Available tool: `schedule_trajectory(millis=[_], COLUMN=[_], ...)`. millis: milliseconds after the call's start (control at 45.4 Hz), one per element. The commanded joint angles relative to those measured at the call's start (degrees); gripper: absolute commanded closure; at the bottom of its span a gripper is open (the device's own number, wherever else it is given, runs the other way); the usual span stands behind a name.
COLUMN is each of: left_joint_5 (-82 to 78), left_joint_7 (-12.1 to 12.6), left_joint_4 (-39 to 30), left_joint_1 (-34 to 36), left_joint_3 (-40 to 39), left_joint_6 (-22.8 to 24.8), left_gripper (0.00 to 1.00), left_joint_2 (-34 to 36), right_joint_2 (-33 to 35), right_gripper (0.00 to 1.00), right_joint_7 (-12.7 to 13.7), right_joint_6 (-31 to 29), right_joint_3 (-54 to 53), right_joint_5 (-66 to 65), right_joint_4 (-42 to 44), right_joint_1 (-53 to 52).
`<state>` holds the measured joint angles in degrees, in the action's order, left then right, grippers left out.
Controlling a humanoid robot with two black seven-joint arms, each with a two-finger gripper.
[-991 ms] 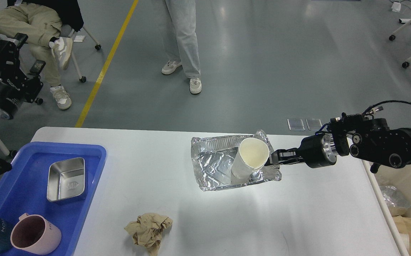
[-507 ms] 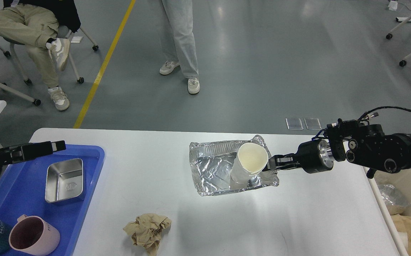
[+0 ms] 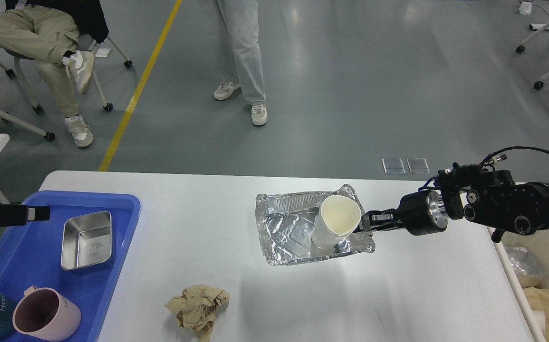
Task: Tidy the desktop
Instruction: 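Withdraw the left gripper and swing it down toward the crumpled paper, then grasp the crumpled brown paper with the left gripper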
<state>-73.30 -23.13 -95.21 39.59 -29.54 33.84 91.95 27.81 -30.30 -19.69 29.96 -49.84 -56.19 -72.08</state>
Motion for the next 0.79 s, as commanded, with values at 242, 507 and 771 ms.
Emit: schedule_trajectory(millis=[242,507,771], left_joint_5=[-0.88,-8.70,-13.26], left_joint_7=[-0.17,2.30,5.02], left_joint_4=[0.03,3.19,9.96], left_joint_1=[5.77,3.48,3.30], left_joint_3=[1.76,9.14,16.43], left_joint_6=[3.16,-5.10,-9.14], left_gripper=[0.15,0.16,0.17], left_joint_2=[-0.36,-12.40,-26.90], right_joint_2=[0.13,0.22,0.13], right_gripper=[1.00,1.00,1.00], right_joint_7=[-0.11,-0.11,-0.11], right_joint_6=[0.17,0.17,0.17], right_joint_3=[-0.16,-0.07,-0.07], right_joint_5=[-0.08,-0.08,-0.08], right_joint_4=[0.03,0.03,0.12], right_joint_1=[0.45,0.54,0.80])
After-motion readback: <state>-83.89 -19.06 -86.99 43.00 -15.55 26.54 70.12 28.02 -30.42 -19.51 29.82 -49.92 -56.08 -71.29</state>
